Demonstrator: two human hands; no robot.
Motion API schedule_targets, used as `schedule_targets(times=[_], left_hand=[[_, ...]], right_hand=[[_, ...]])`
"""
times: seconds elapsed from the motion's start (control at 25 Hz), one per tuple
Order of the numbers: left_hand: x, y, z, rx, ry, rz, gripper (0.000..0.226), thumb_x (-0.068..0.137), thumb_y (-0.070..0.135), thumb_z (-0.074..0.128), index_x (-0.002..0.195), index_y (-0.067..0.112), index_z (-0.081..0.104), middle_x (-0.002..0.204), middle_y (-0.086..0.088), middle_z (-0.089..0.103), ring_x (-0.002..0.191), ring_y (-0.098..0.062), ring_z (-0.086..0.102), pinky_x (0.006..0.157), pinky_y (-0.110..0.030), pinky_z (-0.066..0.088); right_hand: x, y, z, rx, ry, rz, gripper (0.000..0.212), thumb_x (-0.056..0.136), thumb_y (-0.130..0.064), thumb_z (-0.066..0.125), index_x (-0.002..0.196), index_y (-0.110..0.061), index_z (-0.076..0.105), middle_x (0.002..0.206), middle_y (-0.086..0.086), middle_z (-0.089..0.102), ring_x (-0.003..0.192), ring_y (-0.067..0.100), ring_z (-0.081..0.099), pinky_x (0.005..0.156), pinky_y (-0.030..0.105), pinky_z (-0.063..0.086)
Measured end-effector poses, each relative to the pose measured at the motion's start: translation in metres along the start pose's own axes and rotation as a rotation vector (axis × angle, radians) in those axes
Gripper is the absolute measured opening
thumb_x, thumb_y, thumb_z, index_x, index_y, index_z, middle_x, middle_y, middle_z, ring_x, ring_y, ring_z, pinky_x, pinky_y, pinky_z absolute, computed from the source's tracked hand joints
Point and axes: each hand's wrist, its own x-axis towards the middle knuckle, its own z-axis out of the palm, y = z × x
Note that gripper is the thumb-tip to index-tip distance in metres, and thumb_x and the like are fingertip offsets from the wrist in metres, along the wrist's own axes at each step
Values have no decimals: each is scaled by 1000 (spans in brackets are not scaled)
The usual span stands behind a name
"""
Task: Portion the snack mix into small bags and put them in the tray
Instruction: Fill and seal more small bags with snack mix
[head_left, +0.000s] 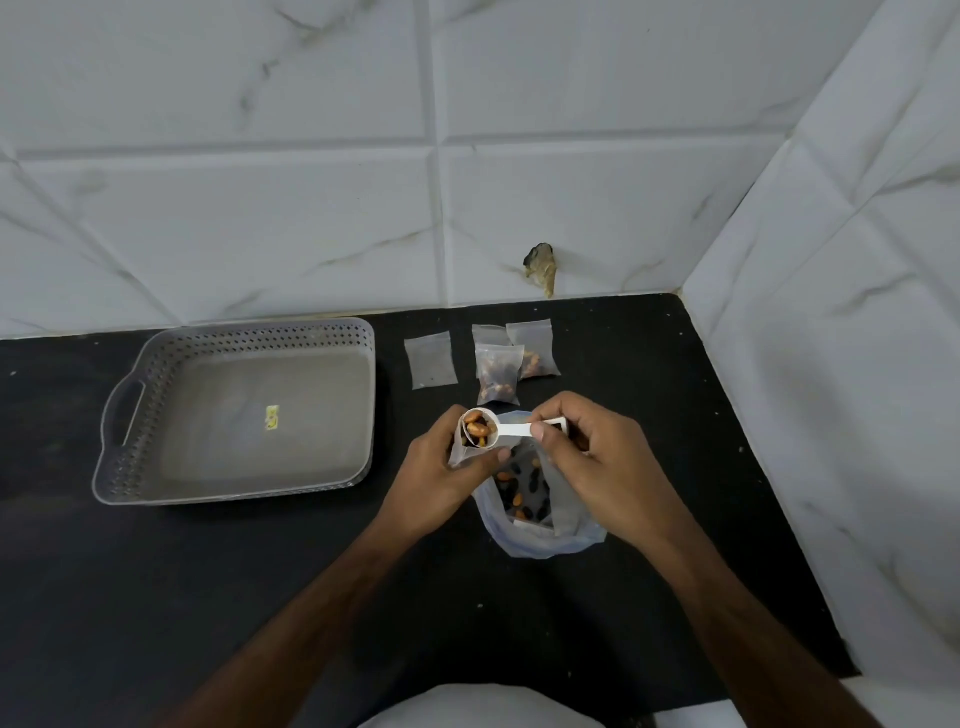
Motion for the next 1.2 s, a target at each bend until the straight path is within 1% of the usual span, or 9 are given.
schedule_targets(times=[0.2, 0.28, 0.4, 0.6, 0.72, 0.88, 1.0, 1.08, 1.2], left_hand=[[2, 3, -1, -77, 22, 19, 36, 85, 44, 74, 102, 15, 62, 92, 1, 64, 87, -24, 65, 76, -46, 57], [1, 5, -1, -91, 42, 24, 39, 80, 49, 73, 103, 19, 61, 95, 1, 64, 90, -25, 65, 77, -44, 58], [2, 8, 0, -102, 62, 33, 39, 78, 48, 71, 103, 20, 59, 96, 2, 62, 91, -23, 64, 77, -37, 57], [5, 6, -1, -108, 41, 16, 34, 87, 44, 75, 110, 22, 62, 101, 7, 67, 97, -14, 66, 82, -32, 57], [5, 4, 2, -110, 32, 11, 27, 88, 38, 73, 110, 25, 61, 102, 7, 66, 99, -13, 64, 82, -23, 54], [7, -1, 1, -80, 39, 0, 34, 88, 38, 74, 115, 21, 61, 107, 6, 66, 103, -12, 65, 84, -24, 54], [4, -7, -5, 47, 28, 51, 37, 88, 45, 74, 113, 21, 61, 109, 5, 65, 104, -15, 65, 85, -29, 56], [2, -15, -11, 229, -28, 153, 33, 89, 45, 69, 112, 22, 61, 108, 8, 62, 100, -16, 65, 81, -34, 56], [2, -24, -13, 426, -128, 244, 33, 91, 45, 68, 113, 22, 61, 108, 11, 61, 95, -9, 64, 78, -35, 56]], right_hand=[[-3, 9, 7, -365, 66, -399, 18, 98, -16, 54, 107, -18, 69, 96, -7, 60, 81, 2, 56, 70, 14, 45], [-3, 13, 7, -514, 78, -538, 29, 94, -19, 49, 110, -15, 72, 97, 0, 62, 82, 4, 57, 72, 11, 45], [-3, 19, 6, -600, 112, -655, 33, 94, -18, 49, 113, -11, 74, 99, 6, 65, 84, 14, 62, 71, 22, 54], [-6, 11, 4, -42, 128, -292, 24, 95, -7, 65, 114, -18, 74, 95, -10, 70, 86, 11, 68, 76, 24, 55], [-5, 9, 1, 136, 84, -59, 20, 96, -14, 64, 108, -26, 75, 86, -4, 73, 85, 13, 70, 79, 29, 57], [-4, 11, -1, 385, 77, 62, 18, 97, -9, 62, 105, -17, 76, 76, 6, 70, 62, 6, 58, 58, 17, 45], [-4, 26, -9, 570, 117, 195, 17, 97, -7, 60, 104, -10, 75, 76, 8, 67, 57, 12, 48, 51, 21, 39], [0, 46, -14, 450, 162, 283, 16, 96, -7, 59, 98, -14, 74, 76, 6, 67, 58, 9, 52, 52, 21, 41], [-2, 77, -6, -98, 77, 286, 13, 96, -15, 61, 94, -25, 69, 82, -5, 67, 74, 3, 64, 66, 20, 54]])
